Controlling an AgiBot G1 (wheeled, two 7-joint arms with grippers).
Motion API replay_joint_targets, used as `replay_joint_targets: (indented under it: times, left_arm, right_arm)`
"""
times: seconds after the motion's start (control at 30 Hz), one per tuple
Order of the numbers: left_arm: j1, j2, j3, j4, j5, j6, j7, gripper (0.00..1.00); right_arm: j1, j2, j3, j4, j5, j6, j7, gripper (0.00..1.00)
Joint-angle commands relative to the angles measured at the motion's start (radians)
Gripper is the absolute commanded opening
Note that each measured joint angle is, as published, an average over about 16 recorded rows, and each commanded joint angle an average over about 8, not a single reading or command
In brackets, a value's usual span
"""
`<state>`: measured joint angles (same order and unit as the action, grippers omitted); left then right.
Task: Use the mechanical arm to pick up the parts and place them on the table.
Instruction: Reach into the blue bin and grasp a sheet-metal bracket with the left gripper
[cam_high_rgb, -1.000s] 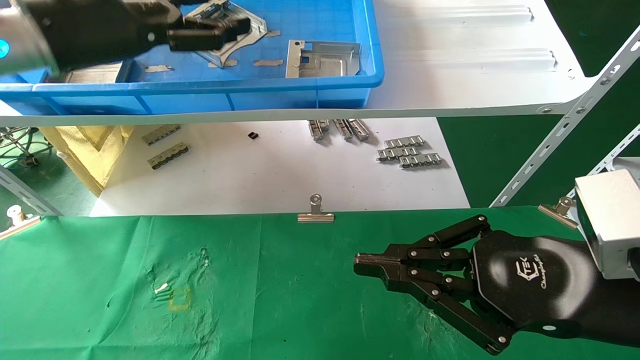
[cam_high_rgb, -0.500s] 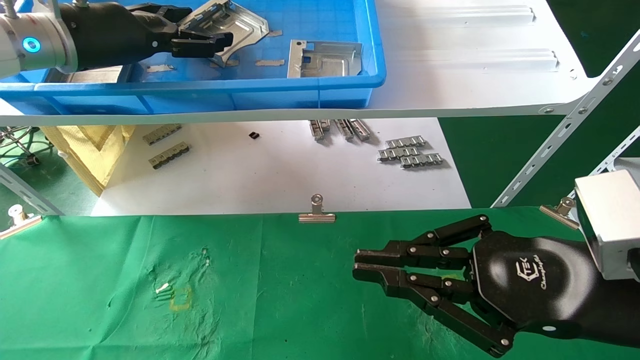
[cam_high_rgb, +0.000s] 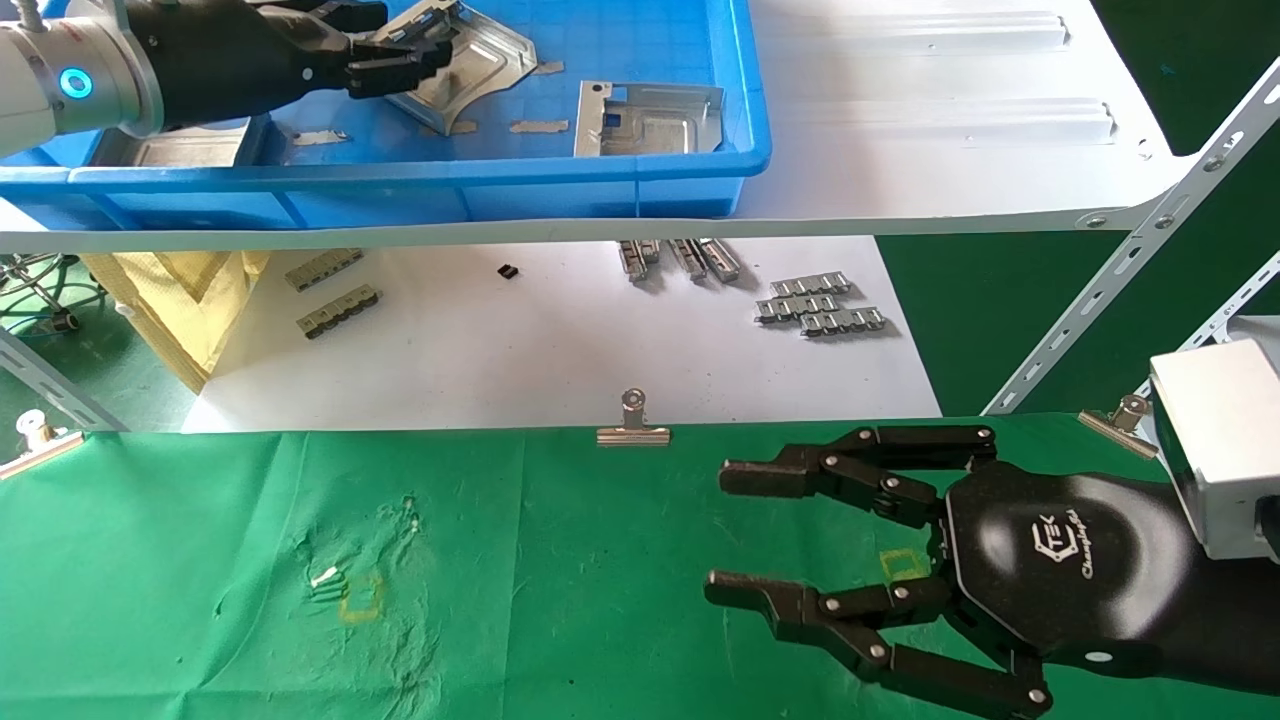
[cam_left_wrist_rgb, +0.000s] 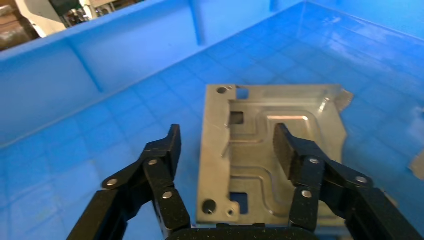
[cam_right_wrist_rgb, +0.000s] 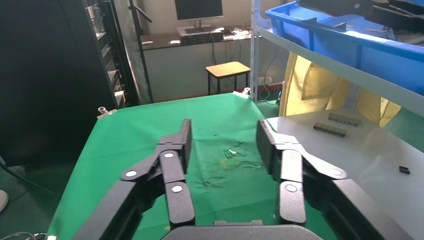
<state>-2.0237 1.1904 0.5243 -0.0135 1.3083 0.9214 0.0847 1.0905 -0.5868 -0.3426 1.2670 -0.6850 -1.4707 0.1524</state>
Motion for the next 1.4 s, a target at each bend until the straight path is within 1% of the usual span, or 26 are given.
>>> replay_joint_targets:
  times: [0.03, 0.57, 0.87, 1.17, 1.4]
  left_arm:
    - [-0.002, 0.004, 0.001, 0.003, 0.001, -0.011, 0.005, 0.00]
    - [0.007, 0.015, -0.004, 0.019, -0.005, -0.048, -0.014, 0.00]
    - [0.010, 0.018, -0.020, -0.002, -0.029, -0.040, 0.006, 0.00]
    - [-0.013, -0.006, -0.057, -0.032, -0.082, 0.062, 0.060, 0.00]
    - [-0.030, -0.032, -0.071, -0.037, -0.105, 0.186, 0.102, 0.00]
  right_arm:
    - [0.000, 0.000, 0.000, 0.000, 0.000, 0.000, 0.000, 1.00]
    - [0.000, 0.000, 0.000, 0.000, 0.000, 0.000, 0.000, 1.00]
    - [0.000, 0.000, 0.000, 0.000, 0.000, 0.000, 0.000, 1.00]
    - [0.000, 0.000, -0.001, 0.000, 0.000, 0.000, 0.000, 1.00]
    - [0.000, 0.000, -0.001, 0.000, 0.000, 0.000, 0.000, 1.00]
